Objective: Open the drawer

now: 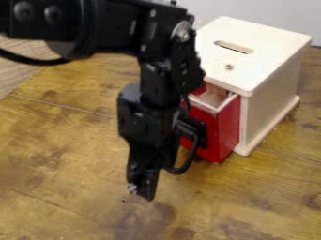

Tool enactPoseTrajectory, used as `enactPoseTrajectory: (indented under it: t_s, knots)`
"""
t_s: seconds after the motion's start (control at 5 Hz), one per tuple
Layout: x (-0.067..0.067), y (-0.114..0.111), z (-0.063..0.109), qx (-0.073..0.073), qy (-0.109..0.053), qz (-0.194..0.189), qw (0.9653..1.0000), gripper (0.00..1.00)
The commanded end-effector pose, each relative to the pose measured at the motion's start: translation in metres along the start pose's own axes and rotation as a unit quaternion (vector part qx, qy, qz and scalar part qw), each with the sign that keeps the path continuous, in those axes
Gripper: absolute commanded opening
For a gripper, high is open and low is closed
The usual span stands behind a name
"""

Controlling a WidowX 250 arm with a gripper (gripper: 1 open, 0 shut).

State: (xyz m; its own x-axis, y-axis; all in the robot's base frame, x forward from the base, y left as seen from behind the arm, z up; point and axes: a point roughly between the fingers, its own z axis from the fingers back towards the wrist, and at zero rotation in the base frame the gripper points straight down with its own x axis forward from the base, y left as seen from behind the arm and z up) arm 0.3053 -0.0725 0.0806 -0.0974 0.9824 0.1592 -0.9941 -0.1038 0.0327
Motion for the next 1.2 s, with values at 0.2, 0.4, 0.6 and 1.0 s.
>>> enactPoseTrajectory:
  t_s: [0.2,0.4,0.6,1.0]
  knots:
    - [0.043,0.013,0.042,-0.024,0.002,0.054,0.9982,0.0]
    - [0.051,0.005,0.037,-0.023,-0.001,0.053,0.9983,1.0]
    - [0.058,-0.004,0.031,-0.018,0.0,0.055,0.9983,1.0]
    - [0.061,-0.023,0.019,-0.017,-0.005,0.051,0.9985,1.0]
